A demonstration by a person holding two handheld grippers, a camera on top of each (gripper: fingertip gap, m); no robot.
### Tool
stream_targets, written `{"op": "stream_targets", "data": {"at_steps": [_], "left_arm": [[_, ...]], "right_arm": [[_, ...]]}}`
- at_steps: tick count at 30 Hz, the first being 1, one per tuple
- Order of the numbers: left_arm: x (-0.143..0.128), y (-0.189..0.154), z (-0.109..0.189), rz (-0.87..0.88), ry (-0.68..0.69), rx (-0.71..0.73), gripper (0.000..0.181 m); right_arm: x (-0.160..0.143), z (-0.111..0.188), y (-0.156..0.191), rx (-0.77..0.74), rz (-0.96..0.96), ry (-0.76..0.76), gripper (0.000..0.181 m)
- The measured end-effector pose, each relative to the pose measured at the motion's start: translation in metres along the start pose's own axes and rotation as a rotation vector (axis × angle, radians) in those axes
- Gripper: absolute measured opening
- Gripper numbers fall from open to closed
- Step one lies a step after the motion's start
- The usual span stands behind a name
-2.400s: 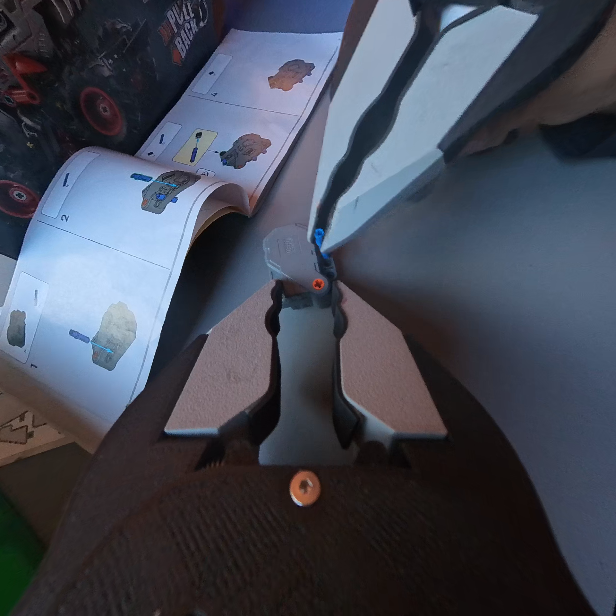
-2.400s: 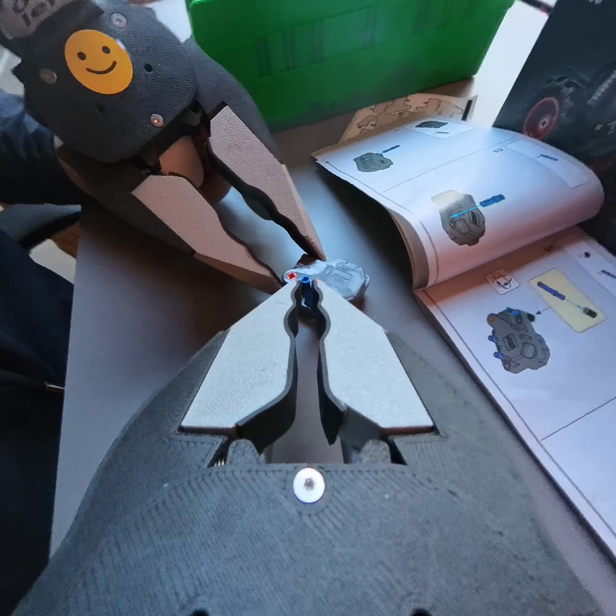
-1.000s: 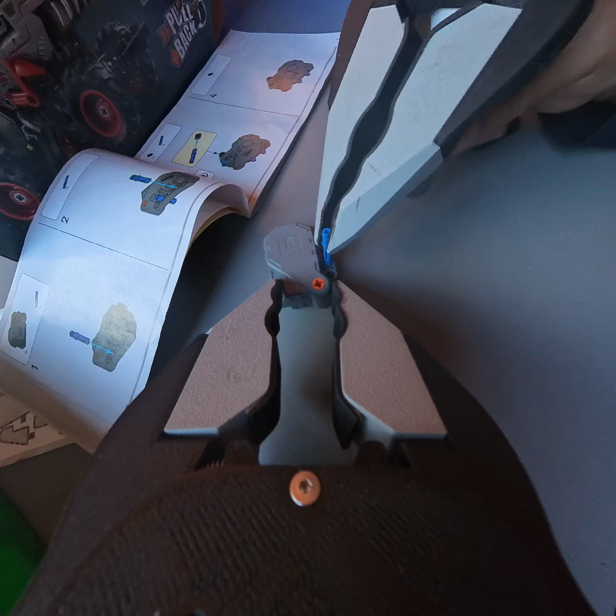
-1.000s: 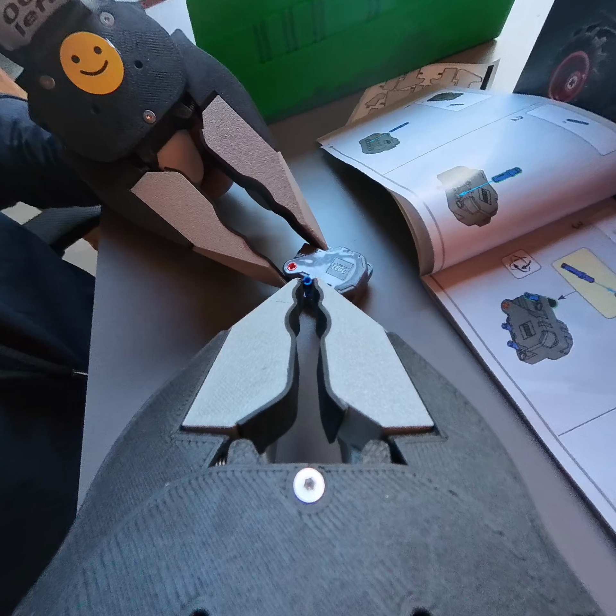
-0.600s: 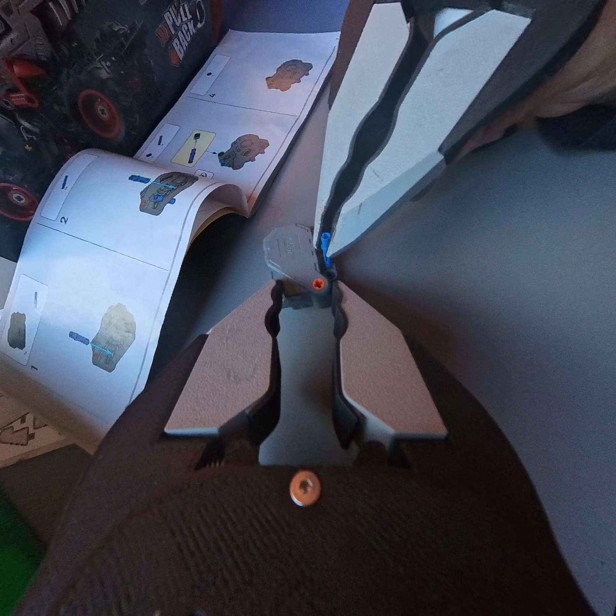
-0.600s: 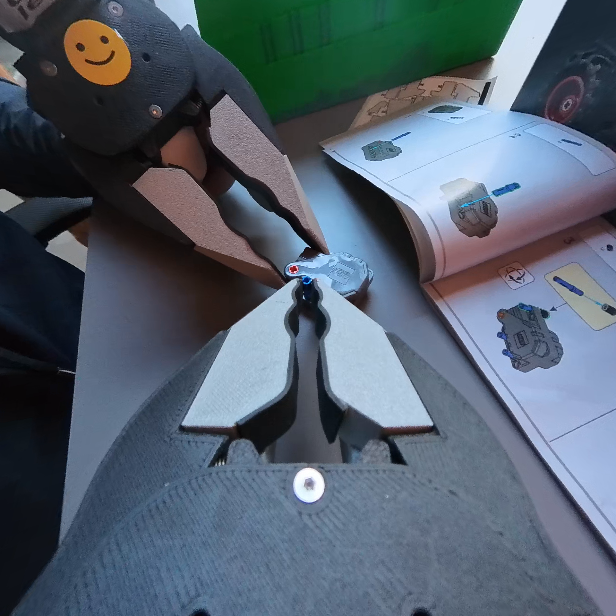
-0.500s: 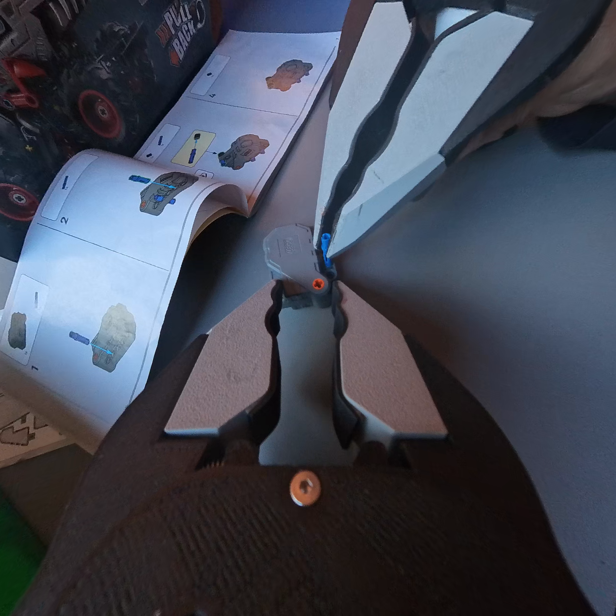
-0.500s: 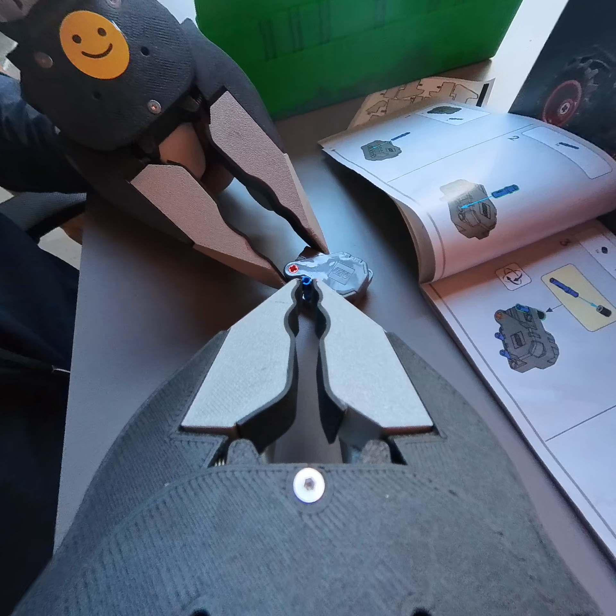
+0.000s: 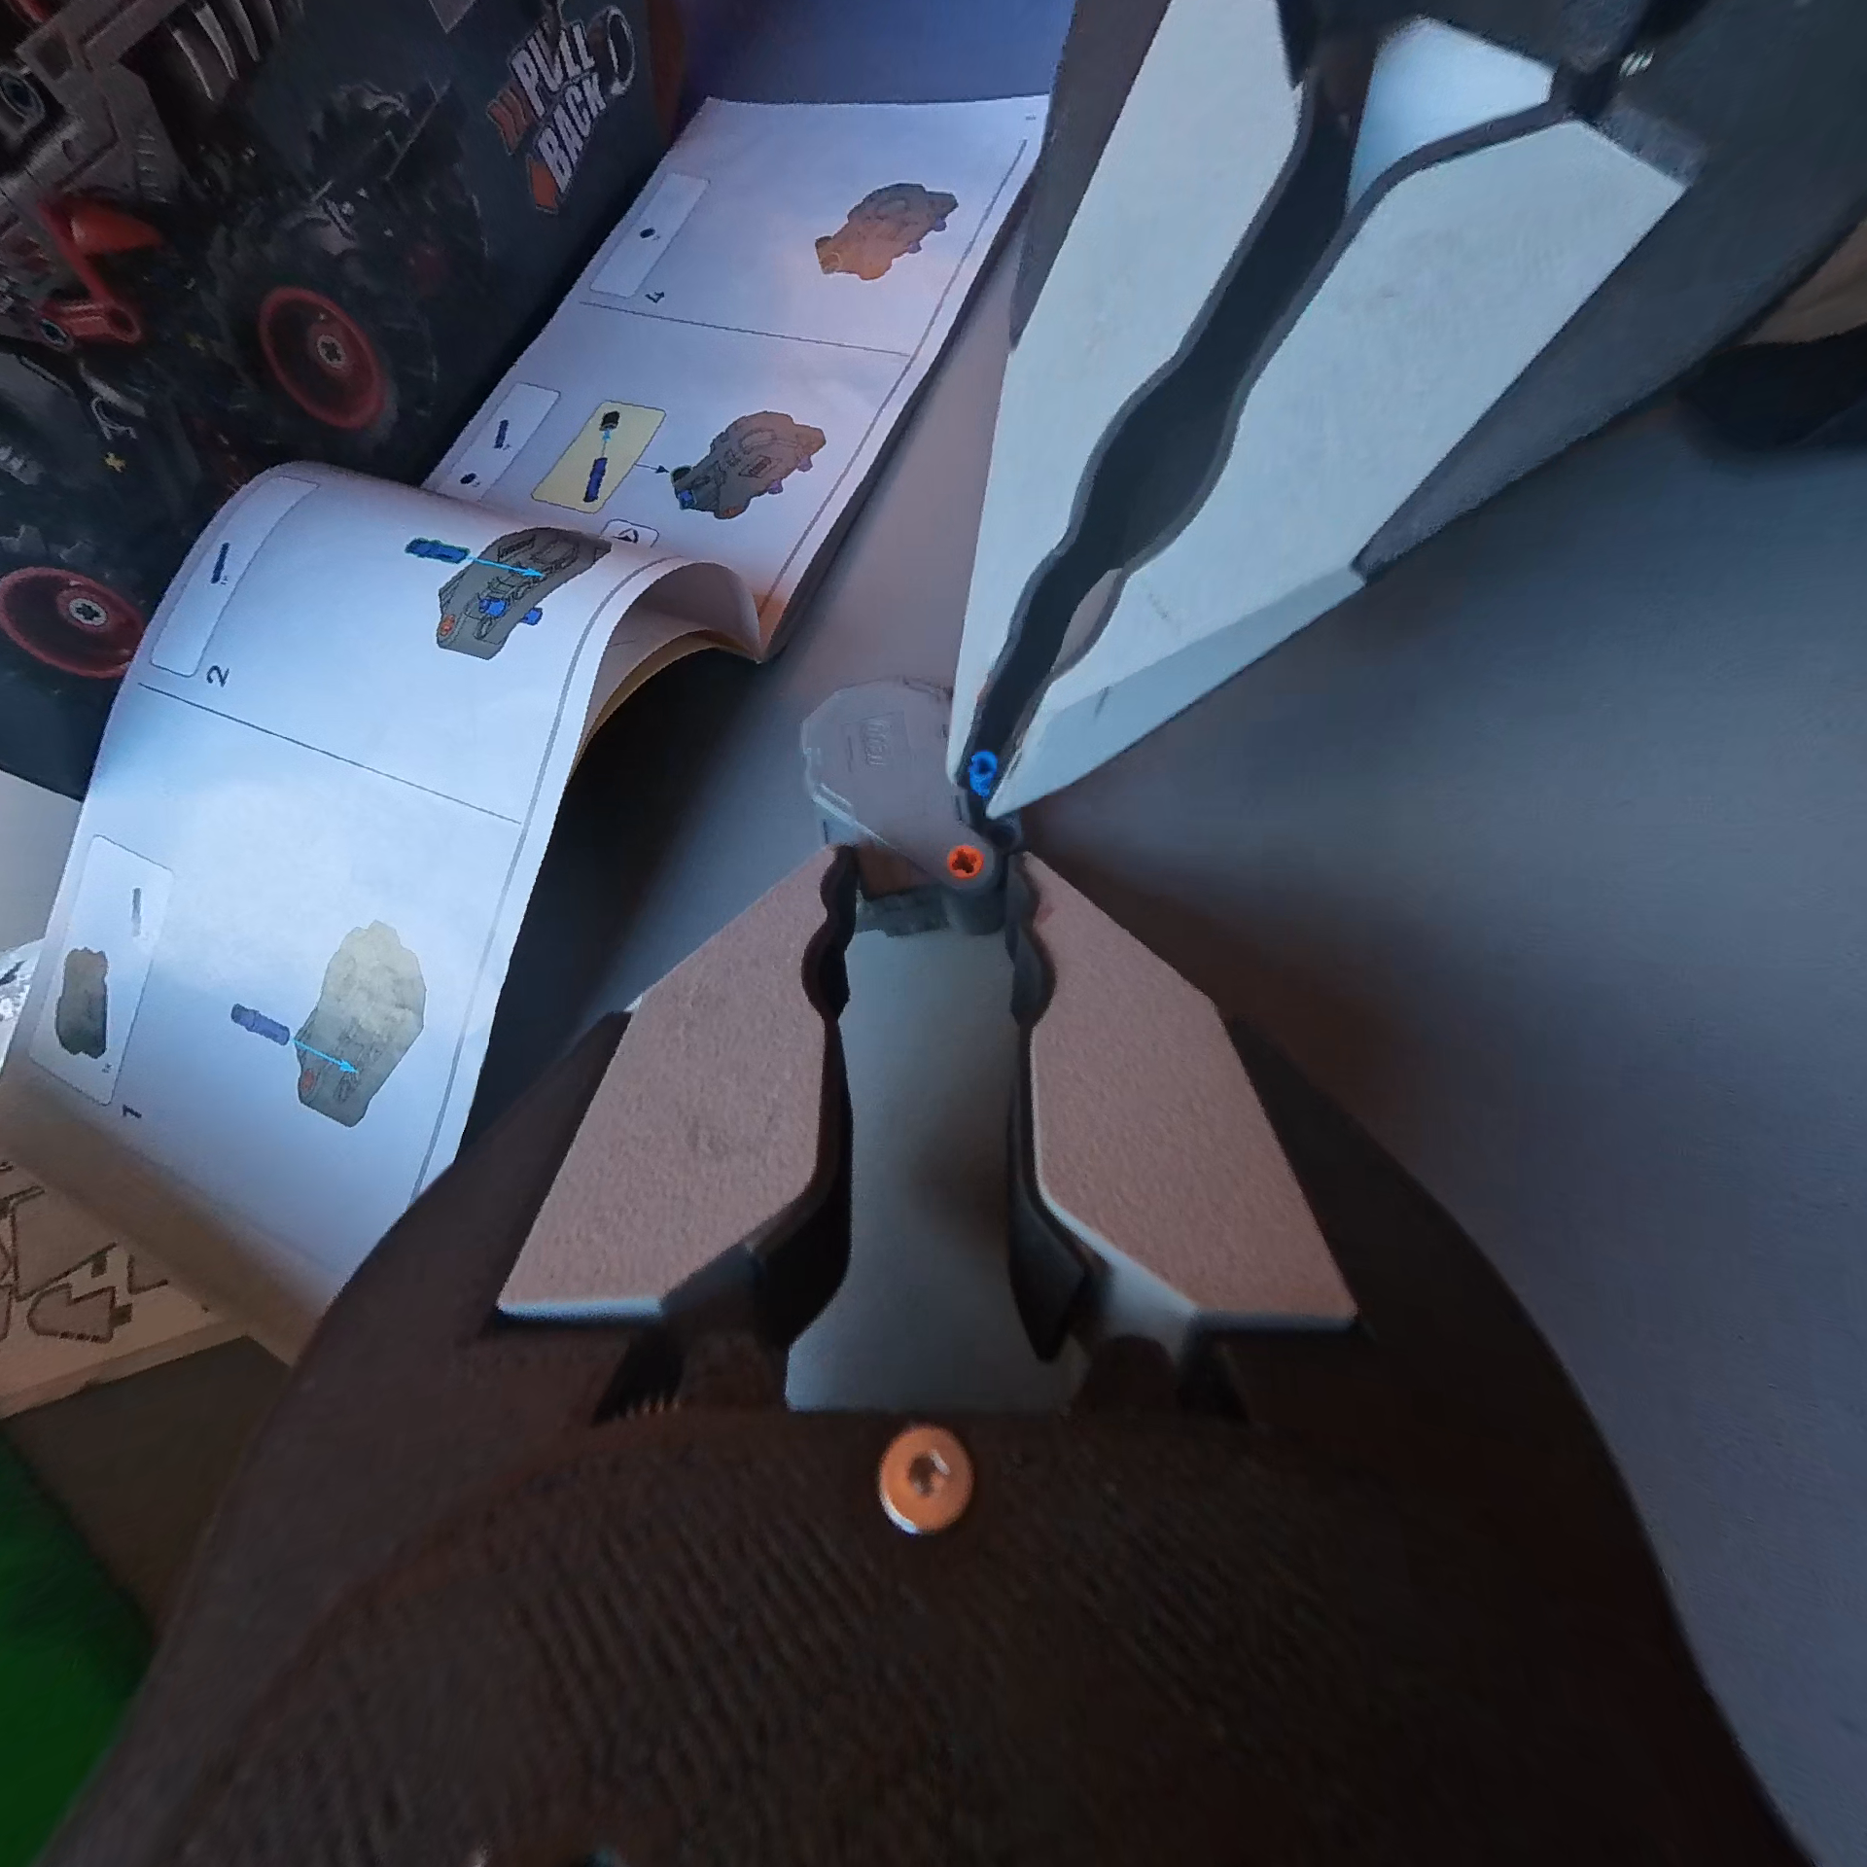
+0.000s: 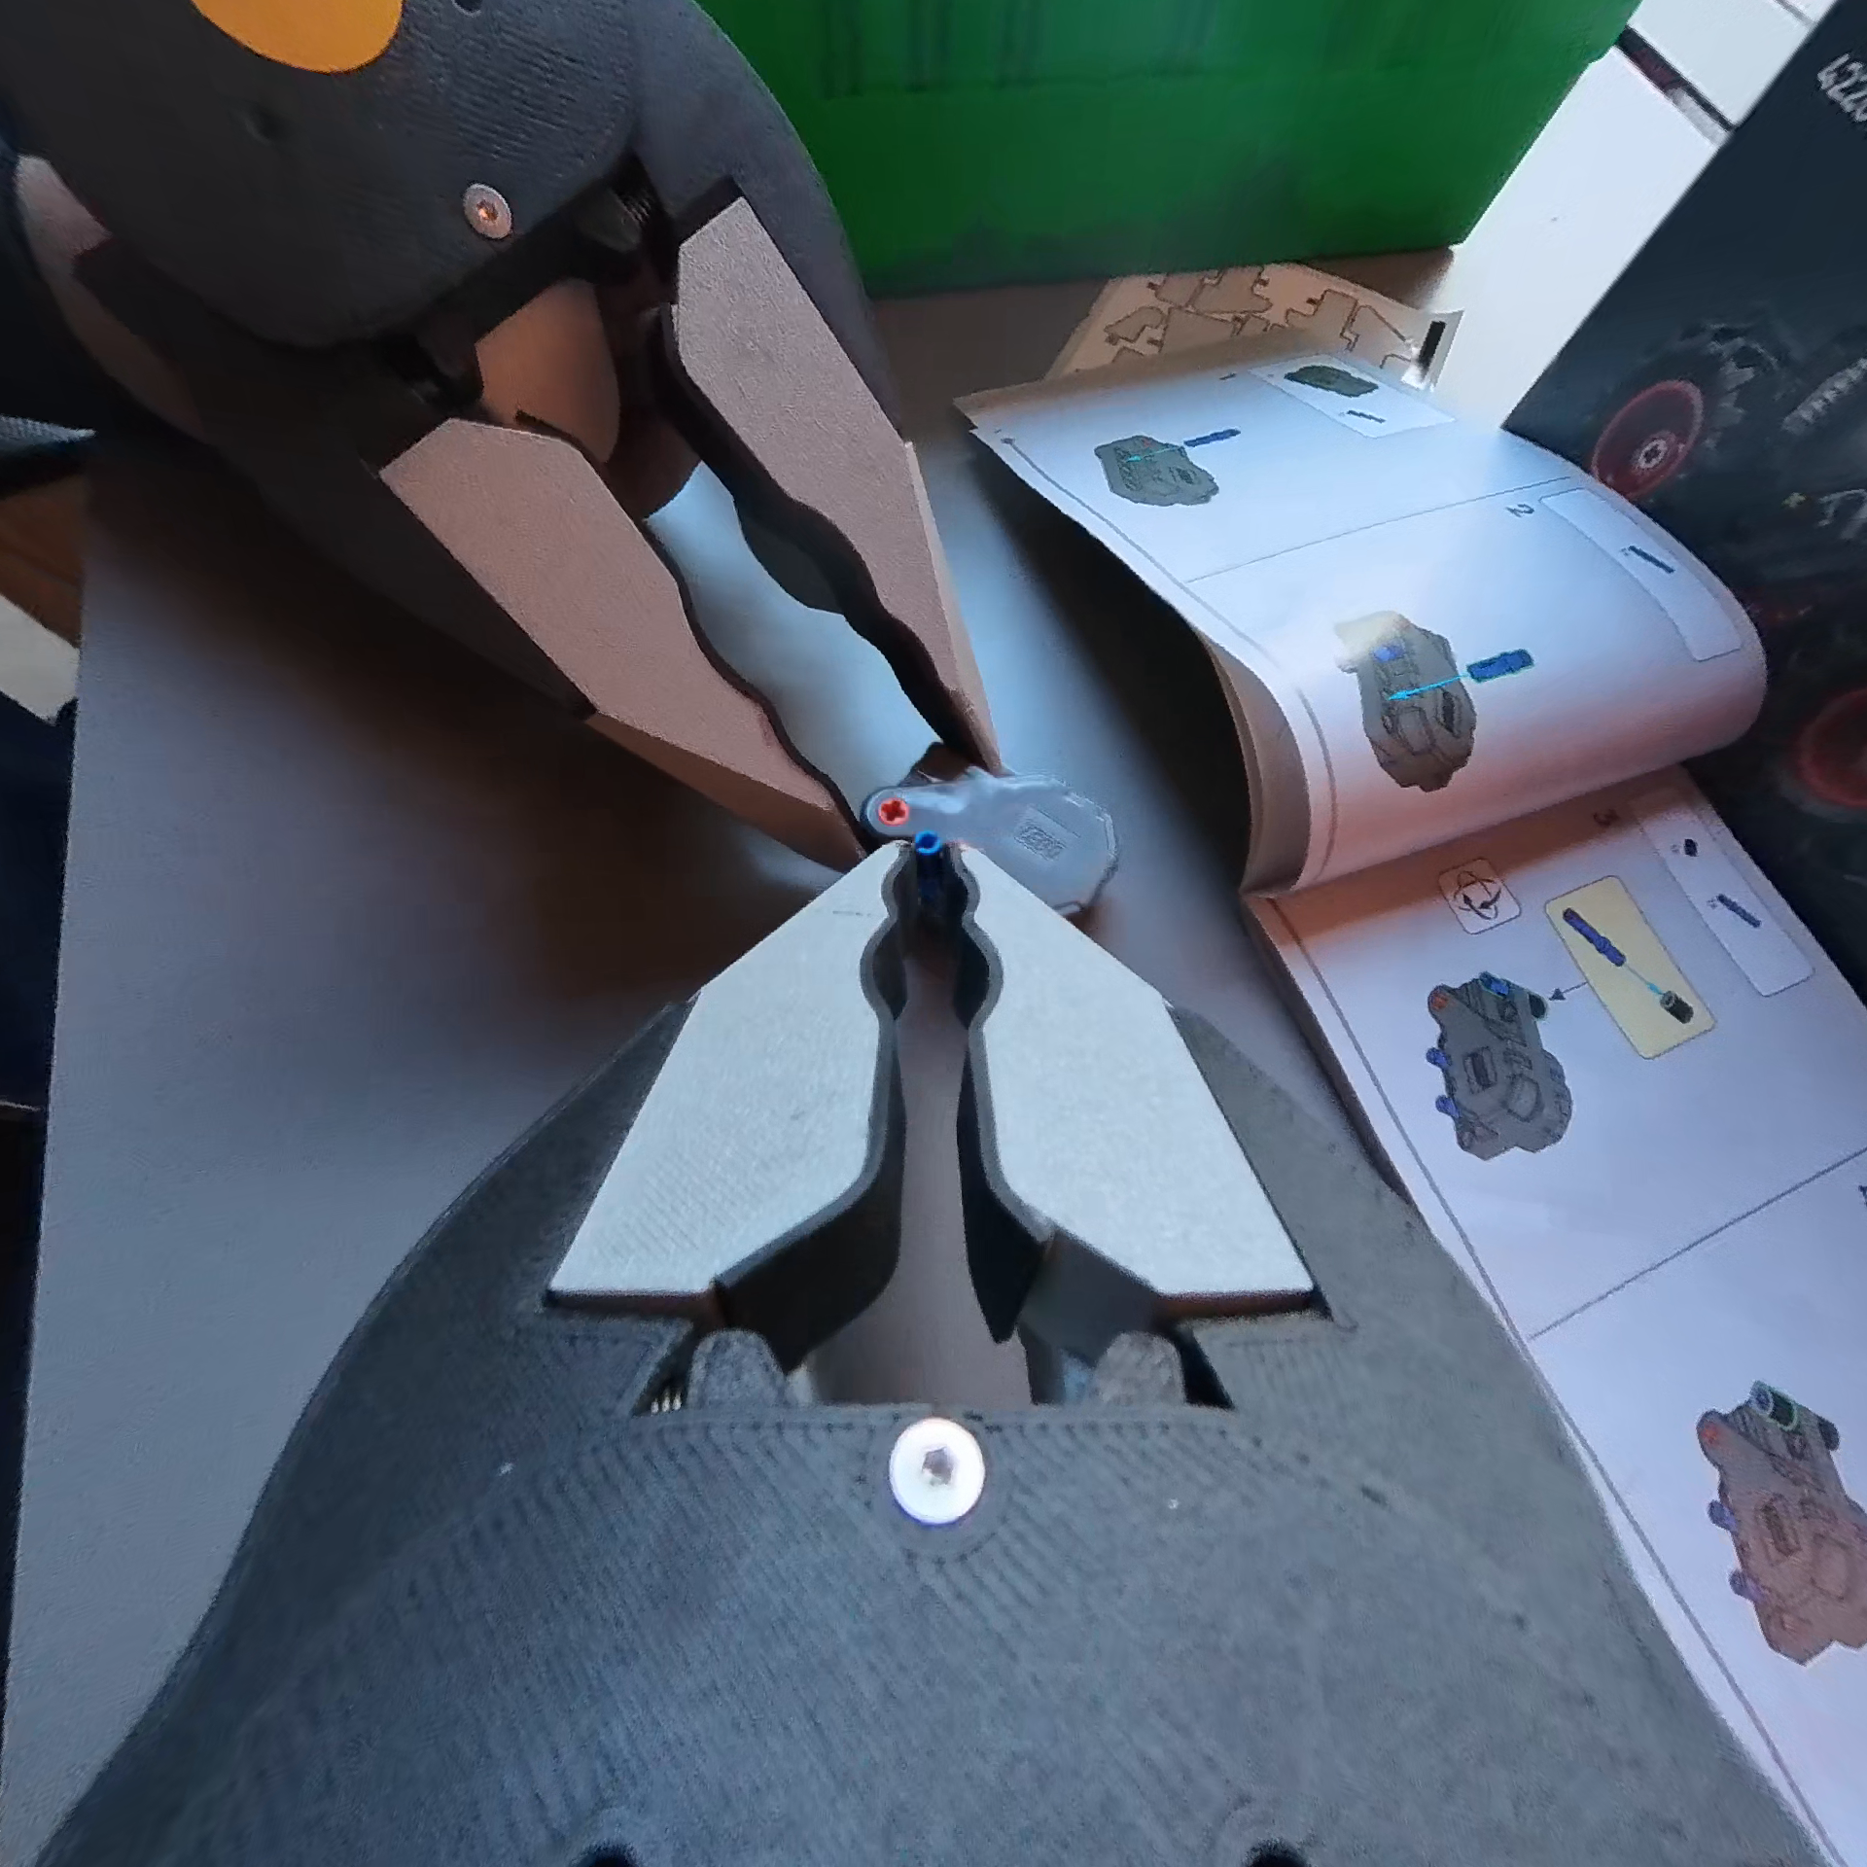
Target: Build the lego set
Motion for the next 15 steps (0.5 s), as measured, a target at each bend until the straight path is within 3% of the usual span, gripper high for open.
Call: {"op": "stream_targets", "data": {"at_steps": [15], "left_arm": [[-0.0010, 0.0022, 0.0002, 0.032, 0.003, -0.020, 0.027]], "right_arm": [[-0.0041, 0.0027, -0.0054, 0.043, -0.088, -0.018, 0.001]]}}
Point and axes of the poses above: each gripper's, where its closed fingertips meet, z back along the fingers, x out of its top, y = z × x across the jaws, the point moved 7 cm from there along z, back along the fingers, and after that the axes turned 2 degrees about -z, right-handed, at the moved point
